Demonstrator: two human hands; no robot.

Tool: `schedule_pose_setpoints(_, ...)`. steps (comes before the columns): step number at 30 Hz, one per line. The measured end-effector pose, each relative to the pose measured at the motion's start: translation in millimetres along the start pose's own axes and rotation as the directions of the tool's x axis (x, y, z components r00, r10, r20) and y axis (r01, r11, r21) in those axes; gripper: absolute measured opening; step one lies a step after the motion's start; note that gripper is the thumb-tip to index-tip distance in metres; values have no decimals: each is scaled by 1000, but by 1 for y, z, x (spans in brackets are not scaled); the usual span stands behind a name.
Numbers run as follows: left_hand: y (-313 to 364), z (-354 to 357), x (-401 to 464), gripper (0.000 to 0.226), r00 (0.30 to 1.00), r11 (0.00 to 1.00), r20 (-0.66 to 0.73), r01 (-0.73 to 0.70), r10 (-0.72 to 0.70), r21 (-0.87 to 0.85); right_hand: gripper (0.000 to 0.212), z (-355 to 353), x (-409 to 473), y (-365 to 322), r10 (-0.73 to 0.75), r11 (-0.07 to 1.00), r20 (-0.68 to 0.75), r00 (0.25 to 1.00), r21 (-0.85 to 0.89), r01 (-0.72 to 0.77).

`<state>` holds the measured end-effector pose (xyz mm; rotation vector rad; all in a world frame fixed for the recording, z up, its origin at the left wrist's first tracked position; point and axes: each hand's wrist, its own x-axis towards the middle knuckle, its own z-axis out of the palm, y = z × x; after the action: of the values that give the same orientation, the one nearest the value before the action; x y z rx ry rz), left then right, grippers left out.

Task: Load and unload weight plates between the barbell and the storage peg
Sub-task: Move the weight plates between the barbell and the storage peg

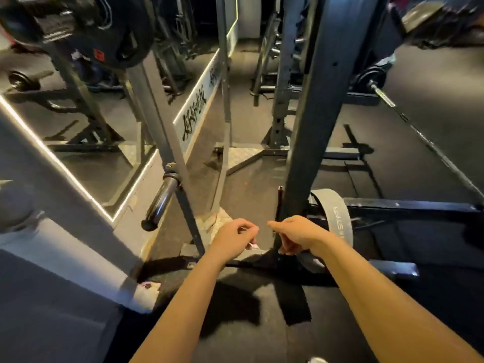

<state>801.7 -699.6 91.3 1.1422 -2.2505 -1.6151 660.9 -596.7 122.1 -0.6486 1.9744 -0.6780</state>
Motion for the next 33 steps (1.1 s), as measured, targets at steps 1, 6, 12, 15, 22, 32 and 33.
schedule_pose_setpoints(1,1,17,1,12,999,1000,31,5,-5,14,48,-7,-5,17,45,999,-25,999,26,-44)
schedule_pose_setpoints(6,27,108,14,7,991,997,137,-10,-1,74,32,-61,-30,115,177,957,-33,984,238,-164)
schedule_pose_setpoints(12,85,290,17,8,932,982,362,-82,16,168,20,-163,-80,272,318,891,-170,933,390,-232)
schedule_pose_setpoints(15,110,387,4,7,881,969,473,-128,12,214,32,-214,-111,346,469,797,-188,863,511,-322)
schedule_pose_setpoints(22,152,529,-16,15,817,931,577,-188,-30,314,28,-299,-163,460,609,705,-239,756,600,-379)
schedule_pose_setpoints(32,202,636,39,18,788,937,613,-166,-60,306,17,-390,-164,524,553,758,-248,795,546,-357)
schedule_pose_setpoints(33,207,646,49,19,799,940,598,-149,-68,306,17,-401,-161,530,552,765,-252,795,533,-361)
